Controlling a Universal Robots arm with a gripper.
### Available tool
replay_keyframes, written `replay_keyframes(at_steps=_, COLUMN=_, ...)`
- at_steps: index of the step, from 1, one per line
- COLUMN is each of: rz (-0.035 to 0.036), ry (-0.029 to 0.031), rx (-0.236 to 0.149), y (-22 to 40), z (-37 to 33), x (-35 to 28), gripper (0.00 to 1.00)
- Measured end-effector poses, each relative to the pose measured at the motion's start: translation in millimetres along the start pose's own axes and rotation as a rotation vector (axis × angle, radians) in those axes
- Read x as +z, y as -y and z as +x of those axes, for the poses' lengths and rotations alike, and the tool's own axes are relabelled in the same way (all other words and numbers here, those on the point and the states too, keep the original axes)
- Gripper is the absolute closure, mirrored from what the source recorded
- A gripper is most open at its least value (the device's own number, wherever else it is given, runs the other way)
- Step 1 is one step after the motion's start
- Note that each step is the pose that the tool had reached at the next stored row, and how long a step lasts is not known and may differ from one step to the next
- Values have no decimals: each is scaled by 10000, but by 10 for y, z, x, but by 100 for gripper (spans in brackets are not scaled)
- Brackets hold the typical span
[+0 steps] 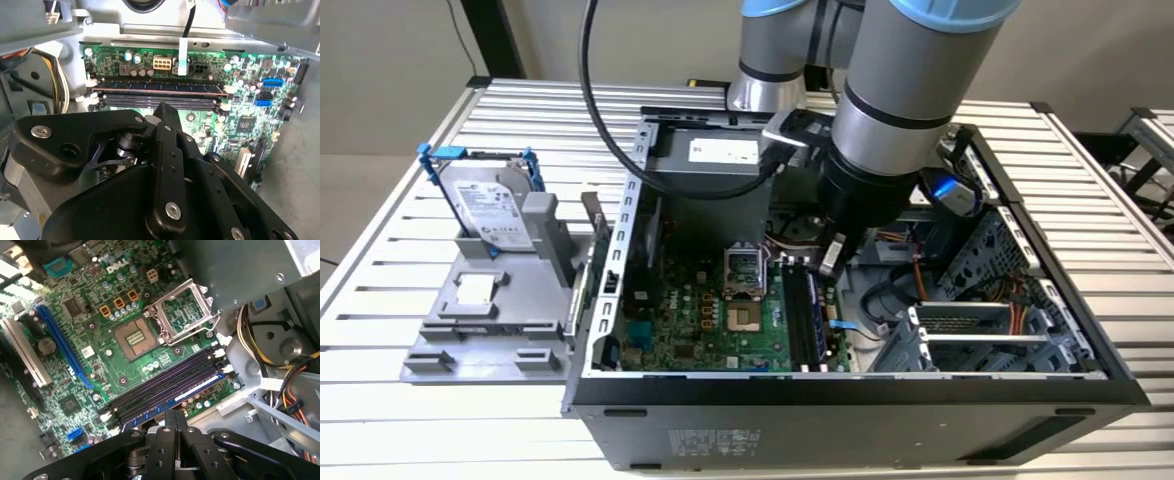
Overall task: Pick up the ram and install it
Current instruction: 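Press down the ram until it locks into place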
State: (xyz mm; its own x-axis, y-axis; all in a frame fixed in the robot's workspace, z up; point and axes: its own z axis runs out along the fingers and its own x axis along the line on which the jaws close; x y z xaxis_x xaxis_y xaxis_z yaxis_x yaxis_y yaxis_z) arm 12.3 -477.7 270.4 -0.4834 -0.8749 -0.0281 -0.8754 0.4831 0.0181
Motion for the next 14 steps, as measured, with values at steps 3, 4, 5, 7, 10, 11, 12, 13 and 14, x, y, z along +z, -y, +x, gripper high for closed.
replay_keyframes(at_steps=3, rz=8, ry=3, rx=-461, y=1, z=0, x=0, gripper=100)
replay_keyframes(at_steps=4, rz=35, ry=18, rx=-628, y=1, z=-1, x=1, gripper=100)
replay_keyframes(at_steps=5, rz=59, ry=33, rx=-785, y=1, z=-1, x=1, gripper=100)
replay_keyframes(at_steps=7, rz=75, ry=39, rx=-1133, y=2, z=-1, x=1, gripper=100)
replay_keyframes(at_steps=10, rz=77, ry=40, rx=-1681, y=1, z=-1, x=0, gripper=100)
replay_keyframes(at_steps=11, rz=81, ry=41, rx=-1867, y=1, z=-1, x=0, gripper=100)
replay_keyframes(at_steps=12, rz=82, ry=43, rx=-2022, y=1, z=-1, x=0, gripper=100)
replay_keyframes(at_steps=13, rz=90, ry=47, rx=-2197, y=1, z=-1, x=0, gripper=100)
replay_keyframes(at_steps=14, rz=97, ry=51, rx=-2382, y=1, z=-1, x=0, gripper=100)
